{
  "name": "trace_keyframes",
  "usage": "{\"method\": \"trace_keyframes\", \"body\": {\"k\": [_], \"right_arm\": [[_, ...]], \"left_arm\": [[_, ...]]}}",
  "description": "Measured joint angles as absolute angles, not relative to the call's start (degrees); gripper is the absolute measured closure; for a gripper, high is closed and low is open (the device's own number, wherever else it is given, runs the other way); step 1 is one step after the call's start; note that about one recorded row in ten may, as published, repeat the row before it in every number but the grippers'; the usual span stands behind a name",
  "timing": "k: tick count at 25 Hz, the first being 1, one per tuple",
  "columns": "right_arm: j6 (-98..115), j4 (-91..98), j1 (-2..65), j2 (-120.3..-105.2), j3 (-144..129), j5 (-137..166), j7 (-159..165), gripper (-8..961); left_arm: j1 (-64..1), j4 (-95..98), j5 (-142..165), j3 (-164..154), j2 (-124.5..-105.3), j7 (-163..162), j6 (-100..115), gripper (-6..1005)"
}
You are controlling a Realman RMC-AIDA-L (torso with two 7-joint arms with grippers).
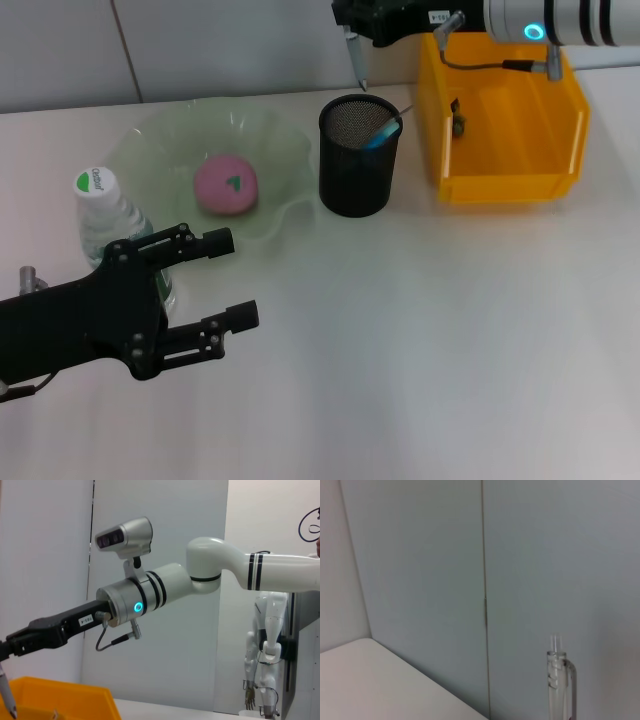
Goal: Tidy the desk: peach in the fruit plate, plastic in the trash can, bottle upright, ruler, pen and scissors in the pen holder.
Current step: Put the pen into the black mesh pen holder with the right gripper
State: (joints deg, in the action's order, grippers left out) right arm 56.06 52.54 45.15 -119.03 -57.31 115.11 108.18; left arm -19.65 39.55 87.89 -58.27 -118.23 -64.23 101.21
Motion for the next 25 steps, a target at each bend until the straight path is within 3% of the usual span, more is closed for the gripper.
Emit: {"method": "trace_keyframes", "body": {"k": [25], "right_arm": [[49.4,41.0,49.7,-119.00,-57.5,114.8,105.9,826]], "left_arm": [[-19.1,38.1,87.9,-58.2,-118.12,-59.8,102.5,237]]}}
